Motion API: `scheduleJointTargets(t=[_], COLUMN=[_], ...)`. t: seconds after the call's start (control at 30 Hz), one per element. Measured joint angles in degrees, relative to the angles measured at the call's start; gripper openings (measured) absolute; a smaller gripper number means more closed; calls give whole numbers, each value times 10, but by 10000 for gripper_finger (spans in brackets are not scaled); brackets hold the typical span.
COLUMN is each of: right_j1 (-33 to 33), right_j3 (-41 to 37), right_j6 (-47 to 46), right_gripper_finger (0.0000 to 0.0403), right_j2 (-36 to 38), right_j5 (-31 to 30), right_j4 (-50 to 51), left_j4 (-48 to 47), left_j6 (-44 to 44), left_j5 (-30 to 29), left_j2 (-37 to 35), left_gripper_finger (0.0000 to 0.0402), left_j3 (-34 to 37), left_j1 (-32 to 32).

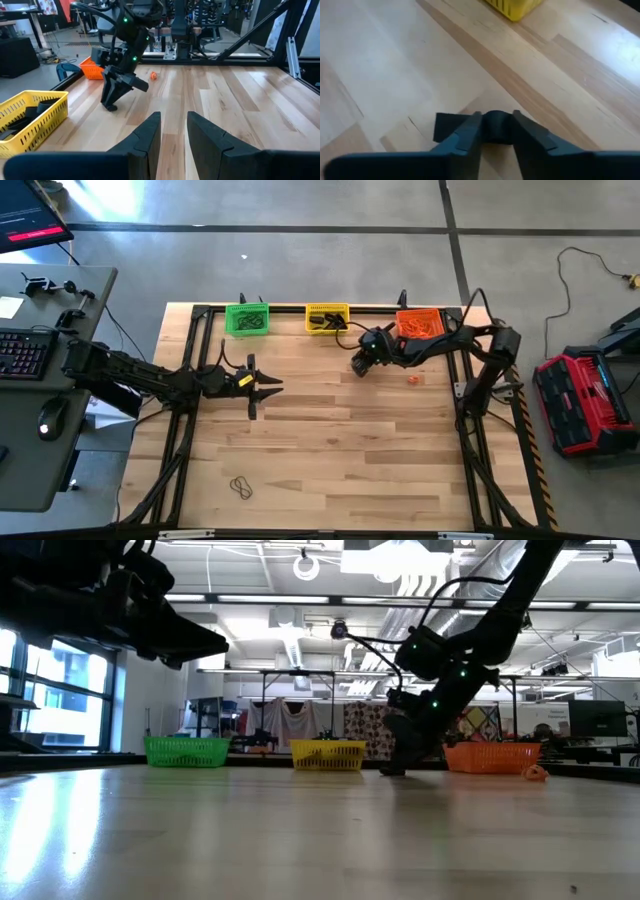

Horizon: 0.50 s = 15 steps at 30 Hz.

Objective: Sort rubber bands into baskets
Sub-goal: Put the black rubber band into the yellow bin

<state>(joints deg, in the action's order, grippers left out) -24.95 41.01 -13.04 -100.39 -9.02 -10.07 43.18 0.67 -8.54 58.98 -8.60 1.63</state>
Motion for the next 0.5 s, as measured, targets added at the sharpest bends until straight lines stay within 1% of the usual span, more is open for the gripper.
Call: scheduleJointTargets(t=[0.17, 0.2, 0.4, 0.5], right_j1=[5, 9, 38, 47], right_j3=[2, 7, 57, 90], right_j6=[0, 1, 16, 29], right_gripper_finger=[16, 9, 5, 3], right_j2=[3, 4, 5, 6], right_j5=[5, 5, 10, -5], right_j4=[-14, -13, -13, -14], left_j4=[0, 0, 0, 0], left_j6=[0, 0, 0, -5], left_j5=[-2, -2, -2, -2], left_j2=[0, 0, 0, 0], left_gripper_finger=[85, 85, 85, 85], left_j3=[0, 0, 0, 0], left_j1=[0, 0, 0, 0])
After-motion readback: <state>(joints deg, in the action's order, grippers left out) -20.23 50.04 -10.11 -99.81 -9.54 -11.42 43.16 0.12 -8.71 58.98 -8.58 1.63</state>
